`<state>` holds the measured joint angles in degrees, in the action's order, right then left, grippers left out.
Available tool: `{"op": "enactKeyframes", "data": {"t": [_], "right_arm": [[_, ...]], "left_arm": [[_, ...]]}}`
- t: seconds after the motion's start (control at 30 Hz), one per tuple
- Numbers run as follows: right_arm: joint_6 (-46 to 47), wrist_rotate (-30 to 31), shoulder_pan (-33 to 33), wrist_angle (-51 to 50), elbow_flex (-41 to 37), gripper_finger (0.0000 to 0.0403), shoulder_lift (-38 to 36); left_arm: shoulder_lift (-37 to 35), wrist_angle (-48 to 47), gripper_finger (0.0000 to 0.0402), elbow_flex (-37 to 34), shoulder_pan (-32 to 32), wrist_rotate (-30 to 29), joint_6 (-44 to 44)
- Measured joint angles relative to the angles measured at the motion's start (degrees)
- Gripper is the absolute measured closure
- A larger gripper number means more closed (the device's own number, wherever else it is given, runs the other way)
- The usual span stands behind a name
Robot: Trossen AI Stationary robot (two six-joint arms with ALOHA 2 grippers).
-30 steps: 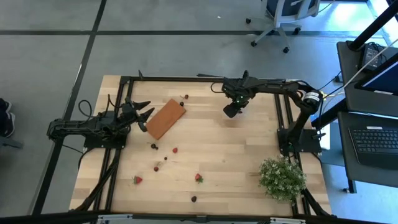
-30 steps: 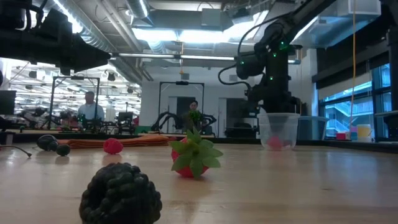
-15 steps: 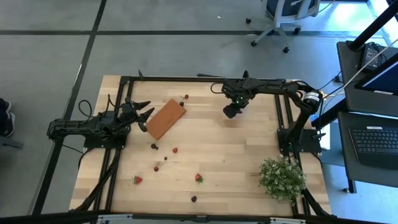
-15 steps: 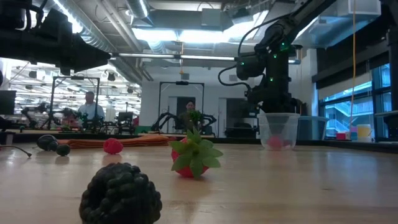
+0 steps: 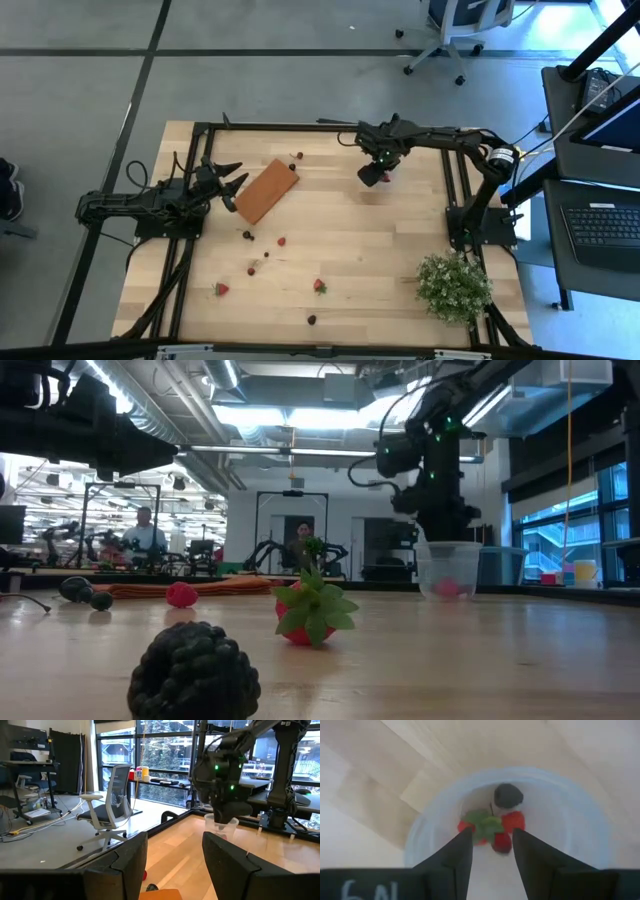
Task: Pick and placing Produce into tupperware
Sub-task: Put the right red strawberry into the transparent container
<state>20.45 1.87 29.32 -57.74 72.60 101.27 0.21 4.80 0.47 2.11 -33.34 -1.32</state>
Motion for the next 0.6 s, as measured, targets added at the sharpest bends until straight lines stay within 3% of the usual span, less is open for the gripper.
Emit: {"op": "enactKeyframes", "data": {"t": [0.3, 0.6], "right_arm": [[-2.88, 0.14, -3.16, -5.97, 14.26, 0.0260, -4.40], [-13.32, -0.22, -17.45, 9.81, 20.69, 0.0260, -6.58]], "left_arm": [[-0.02, 0.01, 0.0217, 0.01, 0.01, -0.02, 0.00], [-0.02, 0.01, 0.0217, 0.01, 0.01, -0.02, 0.02]]}}
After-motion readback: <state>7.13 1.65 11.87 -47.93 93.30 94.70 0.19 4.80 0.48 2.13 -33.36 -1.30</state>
